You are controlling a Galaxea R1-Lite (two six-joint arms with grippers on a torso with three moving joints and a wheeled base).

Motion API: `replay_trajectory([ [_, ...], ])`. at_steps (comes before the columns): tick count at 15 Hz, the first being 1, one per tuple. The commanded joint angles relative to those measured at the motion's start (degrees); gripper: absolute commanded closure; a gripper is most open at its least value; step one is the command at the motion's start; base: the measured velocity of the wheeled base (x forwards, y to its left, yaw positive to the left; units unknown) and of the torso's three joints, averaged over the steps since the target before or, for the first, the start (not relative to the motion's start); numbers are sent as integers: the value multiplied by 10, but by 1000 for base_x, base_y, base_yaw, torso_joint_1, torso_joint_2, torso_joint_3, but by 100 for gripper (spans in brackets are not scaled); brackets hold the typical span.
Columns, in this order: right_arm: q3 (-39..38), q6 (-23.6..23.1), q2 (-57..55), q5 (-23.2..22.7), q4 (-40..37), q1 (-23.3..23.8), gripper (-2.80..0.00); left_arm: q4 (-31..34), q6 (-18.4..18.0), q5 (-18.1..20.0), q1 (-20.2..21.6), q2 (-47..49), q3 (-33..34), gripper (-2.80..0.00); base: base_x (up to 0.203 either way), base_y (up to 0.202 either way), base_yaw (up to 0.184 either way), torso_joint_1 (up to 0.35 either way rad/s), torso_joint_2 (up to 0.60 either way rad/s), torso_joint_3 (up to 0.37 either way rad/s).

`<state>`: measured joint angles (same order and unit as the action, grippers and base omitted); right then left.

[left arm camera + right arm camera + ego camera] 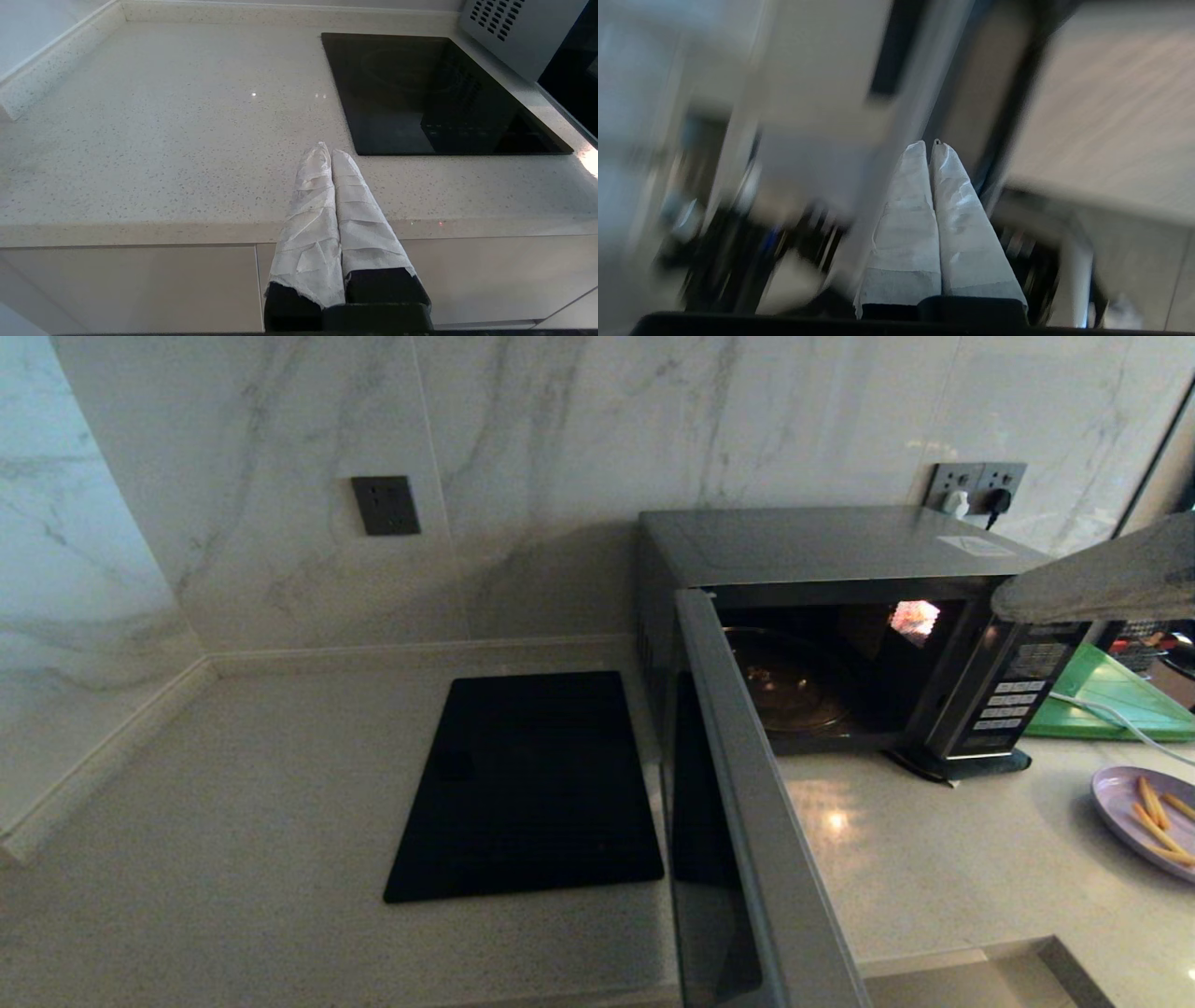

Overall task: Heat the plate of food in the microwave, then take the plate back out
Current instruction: Close the microwave oven

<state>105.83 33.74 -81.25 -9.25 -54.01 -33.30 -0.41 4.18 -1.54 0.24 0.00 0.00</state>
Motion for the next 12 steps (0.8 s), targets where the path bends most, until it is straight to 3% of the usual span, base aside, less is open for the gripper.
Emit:
replay_trajectory([
  [1, 66, 15, -40, 0, -95, -87, 0, 0, 0, -1, 0, 1, 0, 0, 0, 0, 0, 0, 0, 0],
  [3, 76, 25, -64, 0, -139, -112, 0, 0, 0, 0, 0, 1, 0, 0, 0, 0, 0, 0, 0, 0],
  [8, 85, 23, -115, -1, -140, -157, 0, 0, 0, 0, 0, 1, 0, 0, 0, 0, 0, 0, 0, 0],
  [12, 86, 36, -141, -2, -52, -197, 0, 0, 0, 0, 0, 1, 0, 0, 0, 0, 0, 0, 0, 0],
])
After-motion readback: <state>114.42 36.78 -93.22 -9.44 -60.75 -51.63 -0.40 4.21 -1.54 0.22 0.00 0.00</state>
